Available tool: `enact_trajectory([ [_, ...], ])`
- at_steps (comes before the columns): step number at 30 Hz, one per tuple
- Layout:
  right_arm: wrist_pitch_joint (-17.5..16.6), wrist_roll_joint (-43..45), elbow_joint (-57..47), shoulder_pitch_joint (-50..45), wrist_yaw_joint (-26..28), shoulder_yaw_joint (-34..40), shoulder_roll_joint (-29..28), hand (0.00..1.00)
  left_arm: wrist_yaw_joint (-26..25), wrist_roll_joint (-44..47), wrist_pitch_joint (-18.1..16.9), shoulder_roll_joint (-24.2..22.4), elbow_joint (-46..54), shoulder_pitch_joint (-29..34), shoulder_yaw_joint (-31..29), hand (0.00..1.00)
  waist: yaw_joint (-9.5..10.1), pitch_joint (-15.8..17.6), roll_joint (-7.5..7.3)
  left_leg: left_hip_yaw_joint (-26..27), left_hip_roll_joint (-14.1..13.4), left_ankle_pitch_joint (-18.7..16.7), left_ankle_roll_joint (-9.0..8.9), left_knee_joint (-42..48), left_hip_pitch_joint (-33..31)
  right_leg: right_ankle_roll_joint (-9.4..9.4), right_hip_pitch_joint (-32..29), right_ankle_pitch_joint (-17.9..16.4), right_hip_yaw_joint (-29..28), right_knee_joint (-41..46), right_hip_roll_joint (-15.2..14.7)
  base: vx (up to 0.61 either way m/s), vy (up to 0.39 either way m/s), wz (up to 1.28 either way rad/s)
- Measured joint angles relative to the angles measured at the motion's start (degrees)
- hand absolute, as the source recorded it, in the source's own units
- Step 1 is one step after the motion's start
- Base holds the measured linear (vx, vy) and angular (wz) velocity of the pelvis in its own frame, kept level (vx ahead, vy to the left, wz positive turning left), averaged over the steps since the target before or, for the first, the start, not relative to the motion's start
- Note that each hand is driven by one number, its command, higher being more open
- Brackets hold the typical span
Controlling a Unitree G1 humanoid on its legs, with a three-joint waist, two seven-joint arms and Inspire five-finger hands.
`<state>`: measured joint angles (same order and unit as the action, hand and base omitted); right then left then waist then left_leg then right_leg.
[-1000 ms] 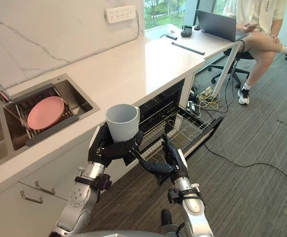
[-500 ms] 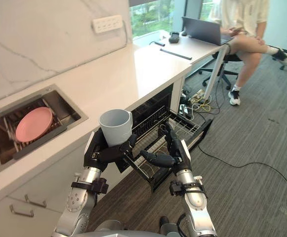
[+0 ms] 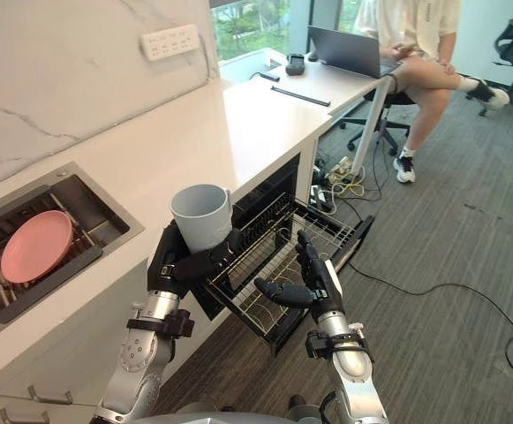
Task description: Walk over to the sink, pick up the cup, carry it to the dishwasher, place the cup inside the dishwasher, then close the dishwasher door
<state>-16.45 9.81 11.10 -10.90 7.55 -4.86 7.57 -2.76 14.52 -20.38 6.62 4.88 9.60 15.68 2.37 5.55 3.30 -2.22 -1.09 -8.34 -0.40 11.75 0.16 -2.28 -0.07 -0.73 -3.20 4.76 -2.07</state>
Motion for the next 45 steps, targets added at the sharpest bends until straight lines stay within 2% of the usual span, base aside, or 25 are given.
enact_trajectory([
  [5, 0.0, 0.0, -0.1, 0.0, 0.9, 0.1, -0.4, 1.0, 0.0, 0.0, 0.0, 0.0, 1.3, 0.0, 0.7, 0.0, 0.77, -0.3, -0.44, -0.3, 0.1, 0.2, 0.02, -0.1, 0.3, 0.01, 0.5, 0.0, 0.3, -0.1, 0.0, 0.0, -0.004, 0.03],
  [6, 0.5, -0.9, -0.8, -0.4, 1.1, 0.1, -1.6, 1.0, 0.3, 0.0, -0.1, -0.7, 4.0, 0.0, 0.8, 0.0, 1.25, -2.2, -2.68, 0.0, 0.1, 0.3, -0.12, 0.4, -0.2, -0.01, -0.2, 0.0, 0.3, 1.3, -0.2, 0.0, 0.0, 0.0],
  [14, 0.8, -0.9, -0.8, -0.4, 0.9, 0.1, -1.6, 1.0, 0.3, 0.0, -0.1, -0.6, 4.0, 0.4, 0.6, 0.0, 0.38, -3.1, -2.54, 0.8, 0.1, 0.3, -0.37, -0.9, 0.4, 0.43, -0.4, -0.3, 0.6, 0.3, -0.5, 0.0, 0.001, -0.03],
  [19, 1.7, -0.8, -0.7, -0.4, -0.9, 0.5, -2.3, 1.0, 0.3, 0.0, 0.0, -0.3, 3.9, 0.7, 0.6, 0.0, -1.05, -5.1, -2.37, 1.7, -0.3, 1.7, -0.25, -5.0, 2.4, -0.4, 0.4, 0.9, 5.6, -1.7, -2.0, 0.06, 0.004, -0.06],
  [27, 1.7, 1.8, -0.9, -0.4, -2.4, 3.5, -2.9, 1.0, -1.4, -4.8, 0.2, -0.3, 2.1, 0.6, -1.4, 0.0, -2.26, -5.8, -2.13, 3.8, -0.8, 2.6, -0.85, -8.0, 4.4, -0.82, 3.1, 2.0, 8.4, -5.1, -2.2, 0.09, 0.004, 0.01],
  [34, 1.6, 4.5, -8.7, -0.8, 3.1, 2.0, -3.2, 1.0, -9.2, -7.8, 0.2, 1.2, 0.8, 0.6, -7.9, 0.0, -2.44, -5.6, -2.22, 4.4, -0.8, 2.4, -0.65, -8.4, 5.0, -0.78, 4.5, 3.0, 8.3, -6.9, -2.1, -0.04, -0.002, -0.02],
  [41, 1.6, 6.6, -12.1, -0.8, 9.3, 1.5, -3.1, 1.0, -13.5, -12.0, 0.2, 1.2, -0.1, -0.3, -9.0, 0.0, -2.52, -5.0, -1.99, 5.1, -1.3, 2.7, -0.92, -9.0, 5.4, -0.37, 4.7, 3.5, 8.2, -7.9, -1.6, -0.02, -0.019, -0.03],
  [45, 1.7, 7.2, -12.6, -0.8, 11.8, -0.7, -2.3, 1.0, -16.0, -15.6, 1.6, 1.2, -3.3, -2.6, -9.0, 0.0, -3.12, -5.0, -2.0, 5.4, -1.6, 2.7, -1.13, -9.2, 5.8, -0.29, 4.9, 3.6, 8.1, -8.3, -1.2, 0.02, -0.013, -0.05],
])
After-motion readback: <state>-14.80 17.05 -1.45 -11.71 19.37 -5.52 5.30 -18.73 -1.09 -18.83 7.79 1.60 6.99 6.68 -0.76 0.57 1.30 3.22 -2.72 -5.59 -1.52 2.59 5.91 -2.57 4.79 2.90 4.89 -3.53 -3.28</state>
